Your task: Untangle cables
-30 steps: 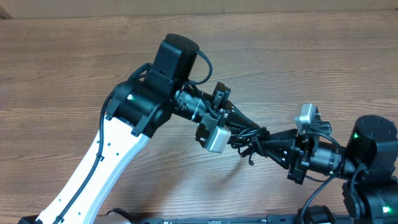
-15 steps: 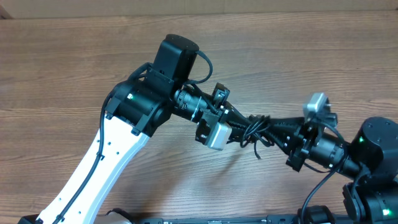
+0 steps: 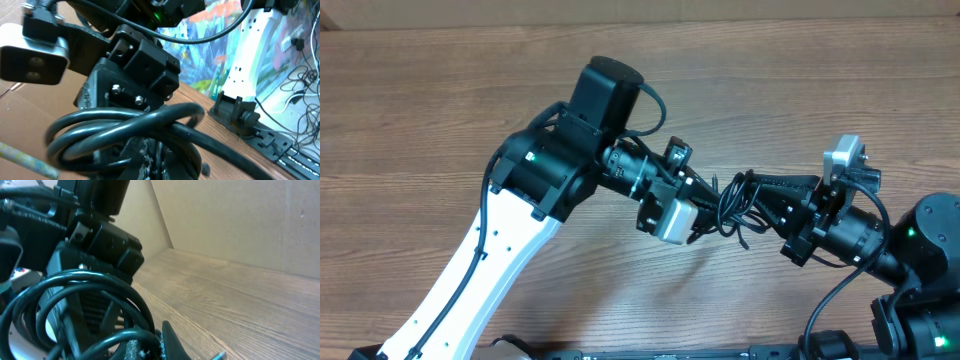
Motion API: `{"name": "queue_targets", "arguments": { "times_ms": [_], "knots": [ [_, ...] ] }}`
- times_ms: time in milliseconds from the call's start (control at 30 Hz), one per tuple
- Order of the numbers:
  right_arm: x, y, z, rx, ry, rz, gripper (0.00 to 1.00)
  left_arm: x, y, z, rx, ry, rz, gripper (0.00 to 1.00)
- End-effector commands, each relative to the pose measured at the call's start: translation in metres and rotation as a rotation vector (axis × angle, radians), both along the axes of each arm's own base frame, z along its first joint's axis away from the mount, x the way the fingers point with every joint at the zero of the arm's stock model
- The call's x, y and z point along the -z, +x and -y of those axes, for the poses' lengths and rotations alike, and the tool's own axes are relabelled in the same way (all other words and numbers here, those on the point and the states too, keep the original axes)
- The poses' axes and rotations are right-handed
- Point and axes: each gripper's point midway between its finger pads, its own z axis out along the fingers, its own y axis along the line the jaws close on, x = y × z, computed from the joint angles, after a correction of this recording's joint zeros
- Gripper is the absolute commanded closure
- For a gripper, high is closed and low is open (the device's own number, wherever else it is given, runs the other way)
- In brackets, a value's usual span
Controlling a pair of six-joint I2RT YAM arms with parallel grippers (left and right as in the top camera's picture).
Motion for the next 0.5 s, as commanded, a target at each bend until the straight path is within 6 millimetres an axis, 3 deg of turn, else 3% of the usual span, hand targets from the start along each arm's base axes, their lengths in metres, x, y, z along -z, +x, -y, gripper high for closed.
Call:
{"name": "queue_targets", "arguments": {
  "times_ms": [0,467],
  "knots": [
    [-0.011,0.034,0.029,0.235,0.039,0.000,0.96,-0.005,-0.037,0.005,0.105,-0.001,-0.053,0.96],
    [-0.027,0.035,0.029,0.237,0.013,0.122,0.96,-0.001,-0.039,0.004,0.098,0.027,-0.070,0.96]
  ]
}}
